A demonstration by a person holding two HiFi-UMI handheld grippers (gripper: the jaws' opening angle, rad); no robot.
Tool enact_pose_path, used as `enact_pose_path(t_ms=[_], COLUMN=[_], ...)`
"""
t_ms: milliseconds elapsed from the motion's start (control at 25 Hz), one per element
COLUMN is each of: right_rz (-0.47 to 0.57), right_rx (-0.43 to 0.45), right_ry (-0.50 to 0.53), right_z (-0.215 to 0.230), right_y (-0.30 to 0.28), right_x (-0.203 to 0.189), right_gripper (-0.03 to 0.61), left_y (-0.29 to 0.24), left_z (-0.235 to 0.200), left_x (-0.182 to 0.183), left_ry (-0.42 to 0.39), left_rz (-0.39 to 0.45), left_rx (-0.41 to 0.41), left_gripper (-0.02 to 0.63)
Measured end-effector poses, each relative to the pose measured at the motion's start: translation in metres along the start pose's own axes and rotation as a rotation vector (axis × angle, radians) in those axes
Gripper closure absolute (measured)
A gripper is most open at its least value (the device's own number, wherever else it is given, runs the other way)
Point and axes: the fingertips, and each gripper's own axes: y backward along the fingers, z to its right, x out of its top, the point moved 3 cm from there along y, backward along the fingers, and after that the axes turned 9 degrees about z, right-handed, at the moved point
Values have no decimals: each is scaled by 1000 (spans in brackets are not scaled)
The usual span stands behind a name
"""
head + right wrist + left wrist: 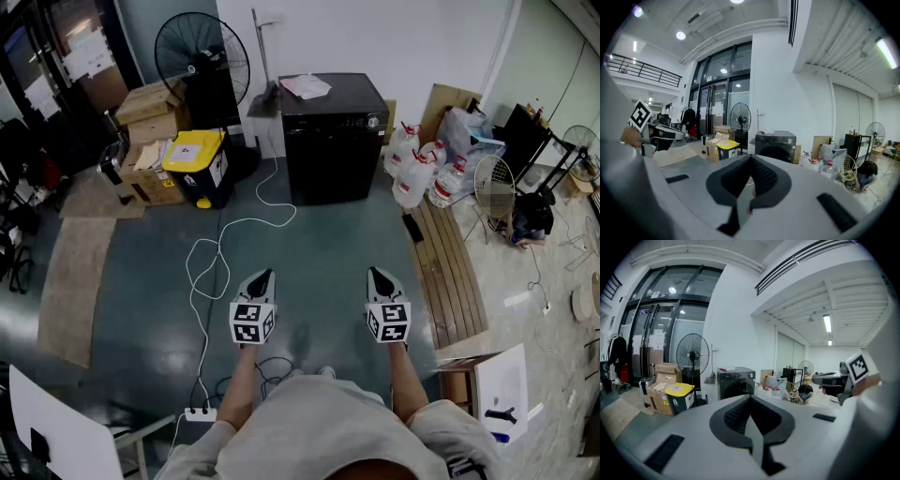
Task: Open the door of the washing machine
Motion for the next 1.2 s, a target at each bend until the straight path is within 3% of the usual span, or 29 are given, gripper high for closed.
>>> enact_pose_path(t_ms=[440,480,600,680,880,1200], right_rz=[-3,-4,-4,-4,-8,-10], right_rx=[13,13,15,19,37,80], right_ry=[-8,-7,-11,-10,-13,-10], right_z=[12,13,19,22,35,48], right_y=[2,2,1,0,-2,-4], right_x=[-10,-11,-12,-13,-17,-29], right_gripper=[580,580,580,580,580,580], left_y=[-14,-15,-20,-22,-32,-40], left_z=[14,16,21,24,34,47], left_x=[-8,-7,-5,-5,-4,-9], left_ry=[-14,-9,-1,1,-1,-7], left_rz=[-3,1,15,24,24,21], left_rx=[-11,-19,-34,-34,-21,17], left_gripper=[603,594,449,394,348,347])
